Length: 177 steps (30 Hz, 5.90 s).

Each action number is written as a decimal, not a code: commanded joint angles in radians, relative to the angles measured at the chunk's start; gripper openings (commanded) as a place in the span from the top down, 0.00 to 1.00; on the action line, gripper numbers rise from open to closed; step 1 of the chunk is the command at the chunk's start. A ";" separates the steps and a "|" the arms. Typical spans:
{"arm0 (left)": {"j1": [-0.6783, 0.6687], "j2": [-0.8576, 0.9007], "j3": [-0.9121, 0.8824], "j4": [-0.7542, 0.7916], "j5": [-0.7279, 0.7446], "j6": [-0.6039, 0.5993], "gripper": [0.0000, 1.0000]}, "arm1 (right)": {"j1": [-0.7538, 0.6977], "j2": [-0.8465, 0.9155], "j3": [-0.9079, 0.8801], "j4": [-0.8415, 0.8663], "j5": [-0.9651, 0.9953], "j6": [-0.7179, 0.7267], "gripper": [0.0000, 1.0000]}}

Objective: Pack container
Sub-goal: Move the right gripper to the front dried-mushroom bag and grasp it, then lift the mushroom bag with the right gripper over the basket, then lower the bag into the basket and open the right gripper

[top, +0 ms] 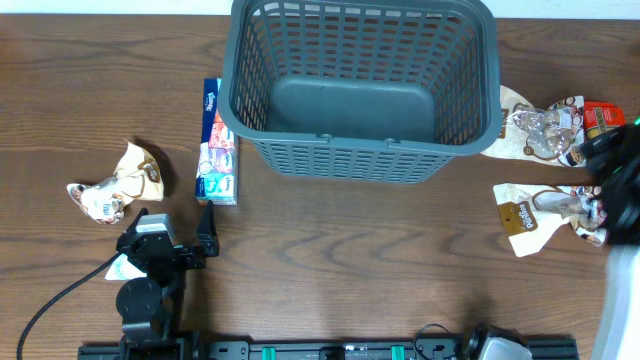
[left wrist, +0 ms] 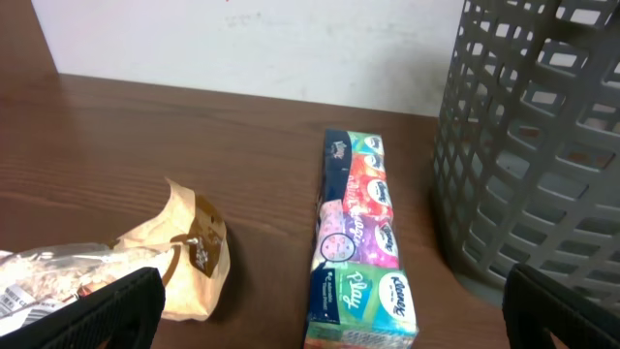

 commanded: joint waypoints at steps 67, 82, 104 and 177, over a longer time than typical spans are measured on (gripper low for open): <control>0.005 -0.007 -0.029 -0.005 0.014 -0.002 0.01 | -0.339 0.518 -0.609 0.605 -0.464 -0.003 0.69; 0.005 -0.007 -0.029 -0.005 0.014 -0.002 0.02 | -0.333 0.468 -0.475 0.545 -0.746 -0.164 0.99; 0.005 -0.007 -0.029 -0.005 0.014 -0.002 0.01 | 0.016 0.217 0.542 0.274 -1.116 -0.236 0.99; 0.005 -0.007 -0.029 -0.005 0.014 -0.002 0.01 | 0.554 1.013 1.616 -0.443 -0.523 -0.372 0.01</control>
